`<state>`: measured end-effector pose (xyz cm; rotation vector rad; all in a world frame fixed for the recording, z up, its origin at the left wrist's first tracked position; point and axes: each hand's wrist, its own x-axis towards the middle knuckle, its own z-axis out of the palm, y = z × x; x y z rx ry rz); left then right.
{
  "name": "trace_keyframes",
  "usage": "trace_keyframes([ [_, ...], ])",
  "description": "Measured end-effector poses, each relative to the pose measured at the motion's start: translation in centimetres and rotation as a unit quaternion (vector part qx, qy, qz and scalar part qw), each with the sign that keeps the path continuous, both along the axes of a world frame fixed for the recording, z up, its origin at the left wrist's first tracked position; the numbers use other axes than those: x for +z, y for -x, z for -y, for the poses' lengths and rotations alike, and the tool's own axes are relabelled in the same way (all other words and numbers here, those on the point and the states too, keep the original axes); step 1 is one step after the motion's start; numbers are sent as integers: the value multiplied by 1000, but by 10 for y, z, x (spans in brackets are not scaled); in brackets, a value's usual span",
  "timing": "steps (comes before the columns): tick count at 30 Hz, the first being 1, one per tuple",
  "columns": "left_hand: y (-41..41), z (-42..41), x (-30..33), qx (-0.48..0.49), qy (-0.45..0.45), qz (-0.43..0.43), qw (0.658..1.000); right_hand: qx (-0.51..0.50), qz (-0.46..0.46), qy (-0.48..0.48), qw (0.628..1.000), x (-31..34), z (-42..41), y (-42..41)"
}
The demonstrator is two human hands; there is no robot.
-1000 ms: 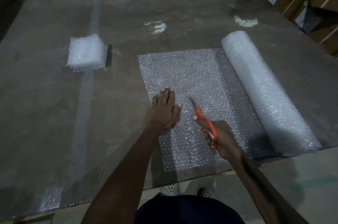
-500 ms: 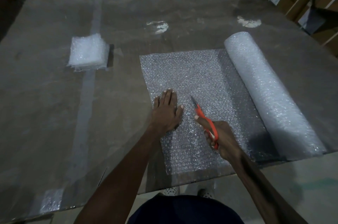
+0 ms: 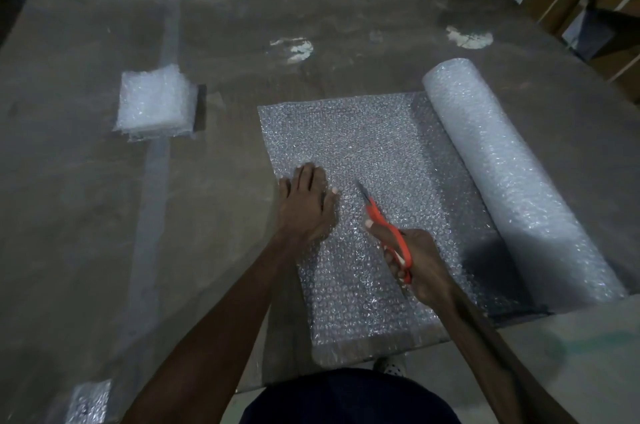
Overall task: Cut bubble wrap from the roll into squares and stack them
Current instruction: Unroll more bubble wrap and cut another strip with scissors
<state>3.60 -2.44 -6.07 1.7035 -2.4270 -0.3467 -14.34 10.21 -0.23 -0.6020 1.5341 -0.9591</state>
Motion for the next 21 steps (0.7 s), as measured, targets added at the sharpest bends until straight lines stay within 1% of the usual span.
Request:
trace_keyframes([
  [5, -2, 22, 3, 4, 8, -18, 1000, -2, 0, 1, 1000, 2, 7, -2],
  [12, -4, 50, 7, -4, -10, -14, 1000, -3, 1, 4, 1000, 1, 13, -3],
  [21, -5, 56, -2, -25, -23, -7, 999, 1, 3, 10, 1000, 0, 29, -4],
])
